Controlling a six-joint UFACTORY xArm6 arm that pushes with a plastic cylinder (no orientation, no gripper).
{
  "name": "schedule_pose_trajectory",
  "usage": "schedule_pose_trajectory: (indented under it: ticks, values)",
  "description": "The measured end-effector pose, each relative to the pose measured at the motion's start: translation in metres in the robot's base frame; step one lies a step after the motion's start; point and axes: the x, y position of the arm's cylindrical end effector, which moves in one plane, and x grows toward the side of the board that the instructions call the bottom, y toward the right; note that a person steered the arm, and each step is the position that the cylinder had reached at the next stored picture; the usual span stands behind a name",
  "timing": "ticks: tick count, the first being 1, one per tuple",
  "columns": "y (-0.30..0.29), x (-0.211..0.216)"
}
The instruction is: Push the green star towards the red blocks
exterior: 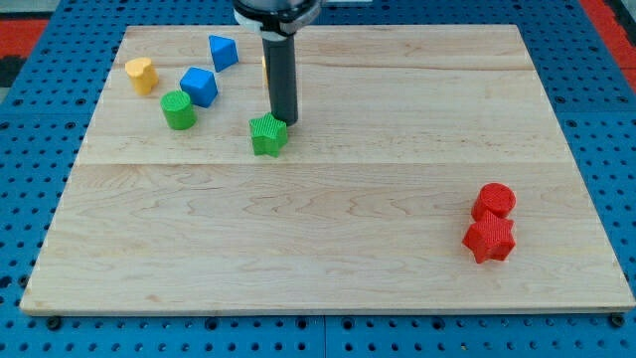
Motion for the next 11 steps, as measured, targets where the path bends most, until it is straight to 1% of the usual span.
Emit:
schedule_pose_trajectory:
  ticks: [1, 4, 5, 6, 7, 8, 9, 10, 11]
  values:
    - [-0.006, -0.016]
    - [-0.007, -0.017]
    - [-0.009, -0.003]
    - [-0.029, -0.001]
    - [-0.011, 0.003]
    - [-0.051, 0.024]
    - [-0.042, 0.042]
    - [0.048, 0.047]
    - [0.047, 0.076]
